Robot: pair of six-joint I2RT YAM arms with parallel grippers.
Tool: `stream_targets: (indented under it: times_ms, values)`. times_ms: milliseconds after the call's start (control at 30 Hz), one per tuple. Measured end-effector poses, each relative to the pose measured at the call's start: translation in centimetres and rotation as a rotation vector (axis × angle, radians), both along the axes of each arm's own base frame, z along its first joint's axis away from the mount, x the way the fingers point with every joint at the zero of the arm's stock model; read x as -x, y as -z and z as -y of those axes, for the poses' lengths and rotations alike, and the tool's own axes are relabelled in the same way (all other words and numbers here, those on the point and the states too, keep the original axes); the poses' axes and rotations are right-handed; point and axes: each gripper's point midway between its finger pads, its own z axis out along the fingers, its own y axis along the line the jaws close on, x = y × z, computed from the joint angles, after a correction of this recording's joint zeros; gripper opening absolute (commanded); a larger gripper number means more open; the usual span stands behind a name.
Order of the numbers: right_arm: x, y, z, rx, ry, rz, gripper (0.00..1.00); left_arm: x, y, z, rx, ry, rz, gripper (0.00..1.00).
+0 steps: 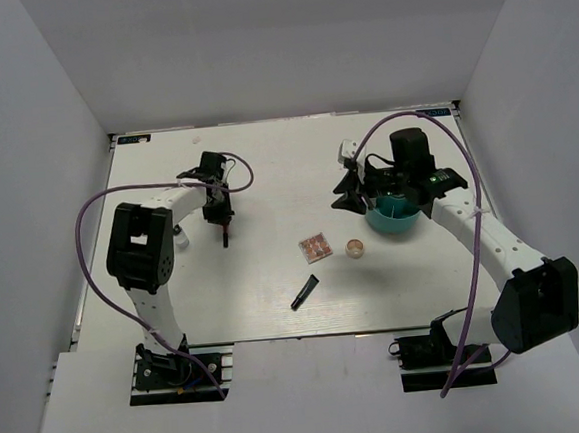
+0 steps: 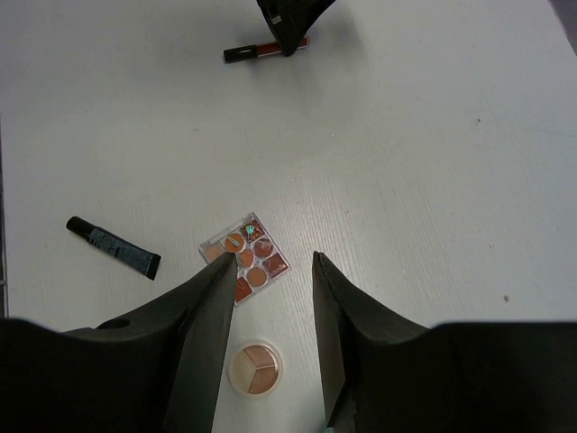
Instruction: Organize the makeup
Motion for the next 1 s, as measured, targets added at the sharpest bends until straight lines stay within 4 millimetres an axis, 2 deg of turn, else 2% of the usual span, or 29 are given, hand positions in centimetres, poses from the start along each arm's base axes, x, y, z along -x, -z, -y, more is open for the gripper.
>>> stream_targets:
  times_ms: [167, 200, 267, 300, 333, 433, 600, 733, 900, 1000]
  values:
    - [-1.0, -0.1, 0.9, 0.005, 0.082, -0.022, 0.45, 0.1, -0.4, 2.8, 0.136, 0.051, 0.032, 0.07]
    - [-1.5, 0.0, 1.3, 0.008, 0.122, -0.034, 0.39, 0.2, -0.6, 3.6, 0.173, 0.067, 0.034, 0.07]
    - [-2.5, 0.1, 2.2, 0.012, 0.202, -0.056, 0.21, 0.7, -1.0, 5.3, 0.238, 0.103, 0.028, 0.06]
    - [-2.9, 0.1, 2.7, 0.014, 0.236, -0.067, 0.03, 0.8, -1.5, 6.3, 0.271, 0.124, 0.033, 0.05]
    - [-3.5, 0.1, 3.2, 0.013, 0.28, -0.084, 0.0, 0.8, -2.1, 7.3, 0.309, 0.148, 0.043, 0.05]
    - [-5.2, -0.6, 4.9, -0.007, 0.408, -0.118, 0.0, 0.0, -5.3, 10.5, 0.404, 0.221, 0.102, 0.05]
    - [-8.6, -3.0, 8.3, -0.064, 0.622, -0.125, 0.0, -2.5, -13.2, 17.1, 0.552, 0.374, 0.289, 0.04]
    - [-10.4, -3.8, 11.6, -0.096, 0.764, -0.129, 0.0, -2.4, -18.2, 22.0, 0.667, 0.487, 0.404, 0.03]
    - [-11.3, -3.7, 14.6, -0.121, 0.869, -0.159, 0.0, -1.5, -22.4, 28.0, 0.807, 0.615, 0.502, 0.0]
    - [-11.5, -3.6, 15.6, -0.136, 0.904, -0.176, 0.0, -1.8, -23.0, 31.0, 0.859, 0.661, 0.547, 0.0]
